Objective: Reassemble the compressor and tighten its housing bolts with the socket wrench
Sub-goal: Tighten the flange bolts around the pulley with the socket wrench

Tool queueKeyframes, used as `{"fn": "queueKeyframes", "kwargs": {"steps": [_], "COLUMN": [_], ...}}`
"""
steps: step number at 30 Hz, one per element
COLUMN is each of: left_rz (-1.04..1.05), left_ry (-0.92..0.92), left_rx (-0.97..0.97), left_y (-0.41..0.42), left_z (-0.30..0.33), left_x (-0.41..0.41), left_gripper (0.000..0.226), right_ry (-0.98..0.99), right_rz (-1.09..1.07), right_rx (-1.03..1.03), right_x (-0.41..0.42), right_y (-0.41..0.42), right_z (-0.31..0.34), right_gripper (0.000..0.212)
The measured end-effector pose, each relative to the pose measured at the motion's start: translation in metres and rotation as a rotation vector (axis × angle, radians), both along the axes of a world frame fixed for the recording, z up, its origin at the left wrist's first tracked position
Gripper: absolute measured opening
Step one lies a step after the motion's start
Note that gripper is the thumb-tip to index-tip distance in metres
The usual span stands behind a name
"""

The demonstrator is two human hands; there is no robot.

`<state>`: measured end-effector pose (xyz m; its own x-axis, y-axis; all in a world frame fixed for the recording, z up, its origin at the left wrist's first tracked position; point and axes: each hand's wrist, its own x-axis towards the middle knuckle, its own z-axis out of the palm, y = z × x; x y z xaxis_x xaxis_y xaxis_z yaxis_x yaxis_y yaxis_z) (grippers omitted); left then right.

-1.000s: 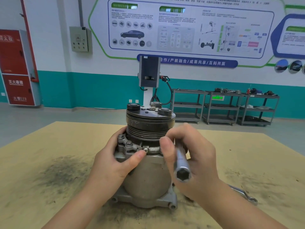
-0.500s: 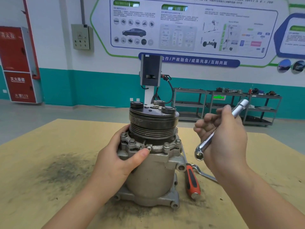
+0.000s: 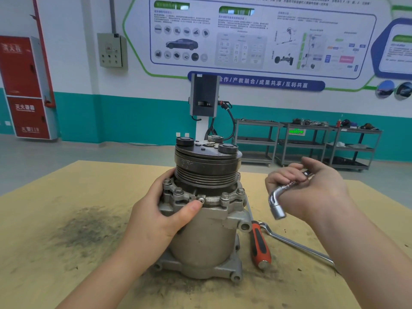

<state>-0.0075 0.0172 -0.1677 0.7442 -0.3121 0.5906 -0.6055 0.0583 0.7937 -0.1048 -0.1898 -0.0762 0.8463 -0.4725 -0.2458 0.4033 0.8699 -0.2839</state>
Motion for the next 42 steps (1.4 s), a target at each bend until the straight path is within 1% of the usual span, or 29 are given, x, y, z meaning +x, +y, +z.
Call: {"fn": "queueKeyframes", "kwargs": {"steps": [2, 5, 9, 11, 13, 14, 16, 17, 19, 24, 26, 28, 32, 35, 39, 42], "left_rz": [0.003, 0.008, 0.007, 0.008, 0.009, 0.010, 0.011, 0.011, 0.012, 0.015, 0.013, 0.009, 0.000, -0.003, 0.005, 0.018], "left_ry": [0.002, 0.003, 0.007, 0.008, 0.007, 0.005, 0.003, 0.003, 0.002, 0.005, 0.006, 0.006, 0.006, 0.005, -0.004, -0.007], "left_rx": [0.004, 0.007, 0.012, 0.021, 0.026, 0.027, 0.029, 0.028, 0.025, 0.030, 0.033, 0.033, 0.021, 0.019, 0.019, 0.012], "left_y": [0.000, 0.000, 0.001, 0.001, 0.001, 0.001, 0.000, 0.000, 0.000, 0.001, 0.001, 0.001, 0.001, 0.001, 0.001, 0.001], "left_z": [0.000, 0.001, 0.001, 0.001, 0.002, 0.002, 0.002, 0.003, 0.003, 0.003, 0.003, 0.003, 0.003, 0.003, 0.001, -0.001], "left_x": [0.000, 0.000, 0.000, 0.000, -0.001, -0.001, -0.002, -0.002, -0.002, -0.002, -0.002, -0.002, -0.002, -0.001, 0.001, 0.004], "left_gripper": [0.061, 0.060, 0.063, 0.065, 0.066, 0.065, 0.065, 0.065, 0.065, 0.065, 0.065, 0.064, 0.065, 0.065, 0.065, 0.063], "right_ry": [-0.049, -0.082, -0.216, -0.241, -0.220, -0.223, -0.249, -0.272, -0.305, -0.403, -0.424, -0.428, -0.439, -0.449, -0.448, -0.385], "right_rz": [-0.013, -0.024, -0.052, -0.078, -0.084, -0.076, -0.069, -0.064, -0.047, -0.035, -0.024, -0.009, 0.023, 0.039, 0.069, 0.100], "right_rx": [0.059, 0.023, 0.026, -0.021, -0.101, -0.134, -0.143, -0.126, -0.098, -0.021, -0.025, -0.060, -0.205, -0.251, -0.274, -0.350], "right_x": [0.003, 0.008, 0.010, 0.009, 0.007, 0.006, 0.005, 0.005, 0.005, 0.009, 0.010, 0.010, 0.010, 0.010, 0.013, 0.014], "right_y": [0.002, 0.002, 0.003, 0.004, 0.005, 0.006, 0.006, 0.005, 0.005, 0.010, 0.010, 0.011, 0.009, 0.008, 0.006, 0.004], "right_z": [-0.002, -0.004, -0.003, -0.001, 0.002, 0.004, 0.005, 0.005, 0.005, -0.004, -0.007, -0.006, -0.003, -0.003, -0.004, -0.003], "right_gripper": [0.033, 0.031, 0.009, 0.017, 0.023, 0.029, 0.040, 0.040, 0.033, 0.003, 0.015, 0.021, 0.024, 0.028, 0.025, 0.024]}}
